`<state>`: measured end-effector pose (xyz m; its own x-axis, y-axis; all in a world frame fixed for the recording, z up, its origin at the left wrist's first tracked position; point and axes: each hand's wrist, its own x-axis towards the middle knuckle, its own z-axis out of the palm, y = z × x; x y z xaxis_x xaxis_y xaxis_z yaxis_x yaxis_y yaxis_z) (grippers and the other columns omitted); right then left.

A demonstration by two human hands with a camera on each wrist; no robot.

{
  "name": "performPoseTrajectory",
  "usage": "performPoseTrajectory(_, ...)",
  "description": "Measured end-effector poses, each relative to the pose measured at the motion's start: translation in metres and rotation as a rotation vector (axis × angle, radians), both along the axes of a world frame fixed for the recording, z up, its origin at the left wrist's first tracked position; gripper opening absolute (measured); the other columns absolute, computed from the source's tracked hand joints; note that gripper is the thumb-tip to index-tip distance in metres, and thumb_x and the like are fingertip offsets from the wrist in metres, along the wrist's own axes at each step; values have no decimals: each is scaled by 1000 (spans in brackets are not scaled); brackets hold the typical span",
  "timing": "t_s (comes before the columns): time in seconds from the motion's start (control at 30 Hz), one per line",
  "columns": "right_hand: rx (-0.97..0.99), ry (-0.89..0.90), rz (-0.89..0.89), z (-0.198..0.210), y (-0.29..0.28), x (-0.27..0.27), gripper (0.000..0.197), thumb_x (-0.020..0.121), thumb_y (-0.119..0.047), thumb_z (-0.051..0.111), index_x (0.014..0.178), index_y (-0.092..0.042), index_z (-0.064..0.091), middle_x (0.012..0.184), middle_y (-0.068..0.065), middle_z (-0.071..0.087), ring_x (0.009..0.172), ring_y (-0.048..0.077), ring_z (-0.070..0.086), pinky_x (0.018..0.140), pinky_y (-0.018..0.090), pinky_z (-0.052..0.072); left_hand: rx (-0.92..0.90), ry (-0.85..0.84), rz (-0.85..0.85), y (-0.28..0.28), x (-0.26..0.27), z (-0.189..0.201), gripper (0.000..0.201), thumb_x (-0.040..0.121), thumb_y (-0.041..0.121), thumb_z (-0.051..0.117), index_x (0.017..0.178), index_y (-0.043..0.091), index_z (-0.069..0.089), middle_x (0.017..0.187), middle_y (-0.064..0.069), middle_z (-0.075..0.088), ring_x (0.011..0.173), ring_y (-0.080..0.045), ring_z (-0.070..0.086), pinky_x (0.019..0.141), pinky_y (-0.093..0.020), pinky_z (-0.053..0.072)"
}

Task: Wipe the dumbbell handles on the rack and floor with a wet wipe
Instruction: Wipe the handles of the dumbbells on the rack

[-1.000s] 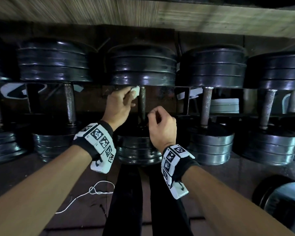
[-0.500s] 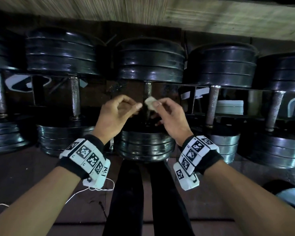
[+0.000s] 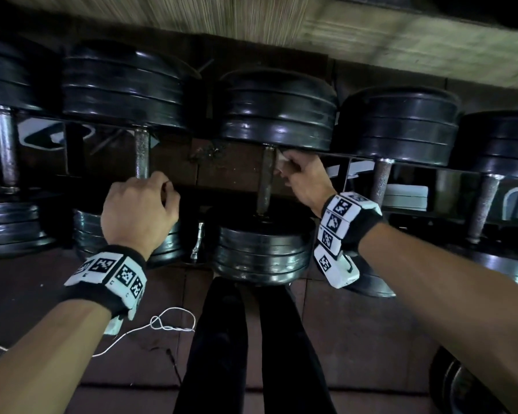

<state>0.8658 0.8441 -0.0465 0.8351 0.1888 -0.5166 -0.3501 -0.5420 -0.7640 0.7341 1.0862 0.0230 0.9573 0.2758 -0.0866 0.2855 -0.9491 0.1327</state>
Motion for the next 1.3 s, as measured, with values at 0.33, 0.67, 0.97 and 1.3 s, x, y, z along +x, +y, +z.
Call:
performPoseTrajectory(0.33,-80,-67,76,-4,7,0,17,96,-3,54,99,-7,70,88,8,62,81,26,60,83,50,56,-8,22,22,0,-1,-1,13,87,15,67,80,4,66,55,-18,56,49,-36,51,54,-37,39)
performPoseTrajectory(0.67,-118,-63,213,-3,6,2,18,92,-7,51,79,-17,59,76,7,59,77,42,63,76,55,55,-17,45,49,2,-1,-7,15,88,20,64,81,7,65,59,-17,58,53,-37,53,54,-34,34)
performPoseTrajectory(0.97,-126,-69,268,-1,2,3,18,96,-1,52,92,-8,68,84,2,61,84,22,58,80,40,51,-31,48,44,2,-2,-7,16,86,22,59,78,9,64,56,-14,56,50,-36,52,51,-32,32)
performPoseTrajectory(1.3,-161,-73,326,1,-2,-11,16,96,2,50,95,-2,66,83,8,60,79,27,58,78,40,48,-23,54,63,1,-1,-5,21,87,23,54,76,8,63,53,-14,53,46,-32,47,52,-29,28)
